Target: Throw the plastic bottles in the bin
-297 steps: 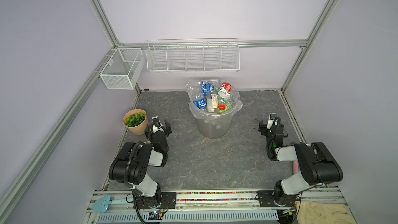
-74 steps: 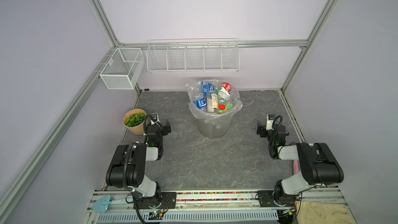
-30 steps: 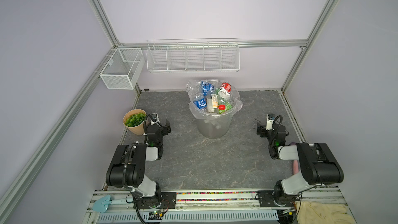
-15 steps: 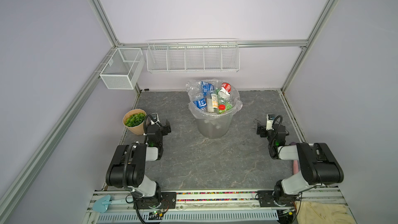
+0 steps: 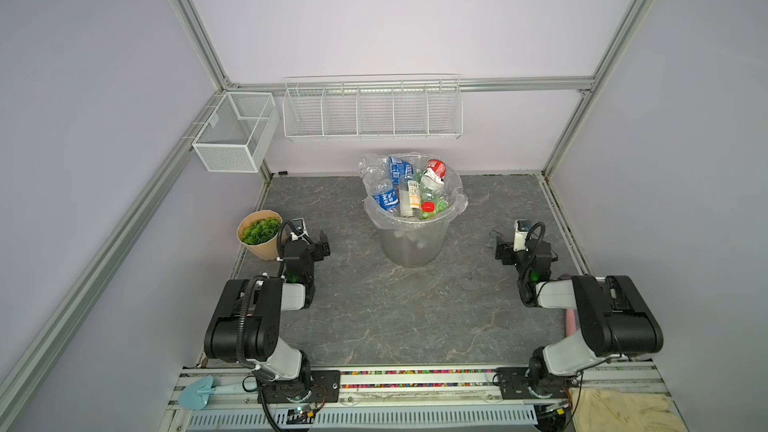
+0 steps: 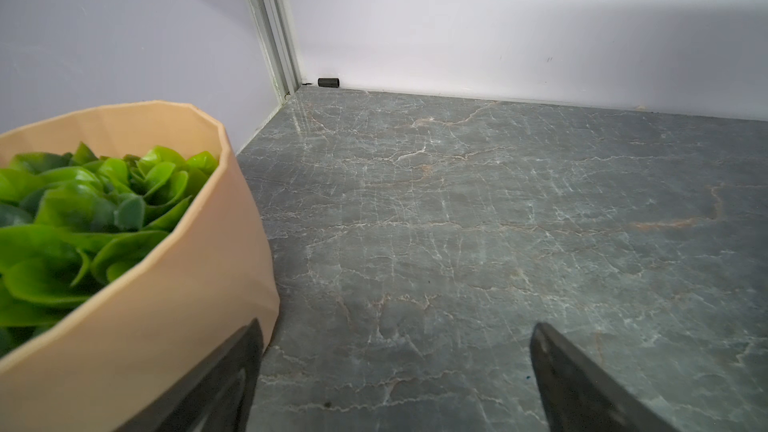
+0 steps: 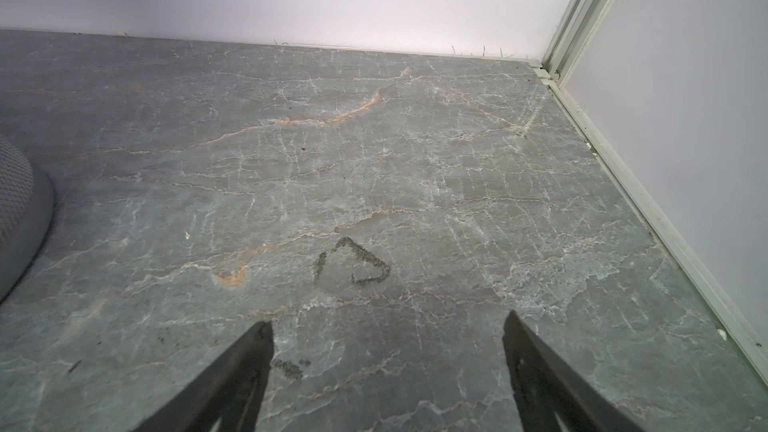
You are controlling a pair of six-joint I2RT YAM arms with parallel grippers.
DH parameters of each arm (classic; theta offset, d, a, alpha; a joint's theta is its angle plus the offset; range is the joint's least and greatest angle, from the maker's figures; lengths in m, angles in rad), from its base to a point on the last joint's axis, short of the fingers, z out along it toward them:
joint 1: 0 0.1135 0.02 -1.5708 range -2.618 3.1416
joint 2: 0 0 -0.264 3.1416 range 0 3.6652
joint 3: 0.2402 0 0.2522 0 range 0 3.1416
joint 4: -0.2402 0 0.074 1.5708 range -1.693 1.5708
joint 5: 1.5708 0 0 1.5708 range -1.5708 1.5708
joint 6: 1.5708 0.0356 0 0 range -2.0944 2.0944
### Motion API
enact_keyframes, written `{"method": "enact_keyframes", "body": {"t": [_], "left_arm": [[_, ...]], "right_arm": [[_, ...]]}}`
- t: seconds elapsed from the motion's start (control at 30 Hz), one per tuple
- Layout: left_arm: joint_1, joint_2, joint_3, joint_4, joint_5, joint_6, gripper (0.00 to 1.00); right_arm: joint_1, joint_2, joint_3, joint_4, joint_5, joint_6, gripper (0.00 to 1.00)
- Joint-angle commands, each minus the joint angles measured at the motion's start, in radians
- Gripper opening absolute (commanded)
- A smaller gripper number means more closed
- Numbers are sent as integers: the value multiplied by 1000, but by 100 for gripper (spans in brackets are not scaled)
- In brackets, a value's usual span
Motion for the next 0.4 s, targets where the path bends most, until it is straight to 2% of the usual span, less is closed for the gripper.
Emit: {"method": "enact_keyframes", "body": {"t": [0.0, 0.37], "left_arm": [[7, -6, 21, -2, 15, -6, 99], [7, -6, 19, 3, 12, -4, 99]], "right_arm": [[-7, -21, 11, -6, -15, -5, 89], [-7, -20, 13, -10, -16, -4, 89]]}}
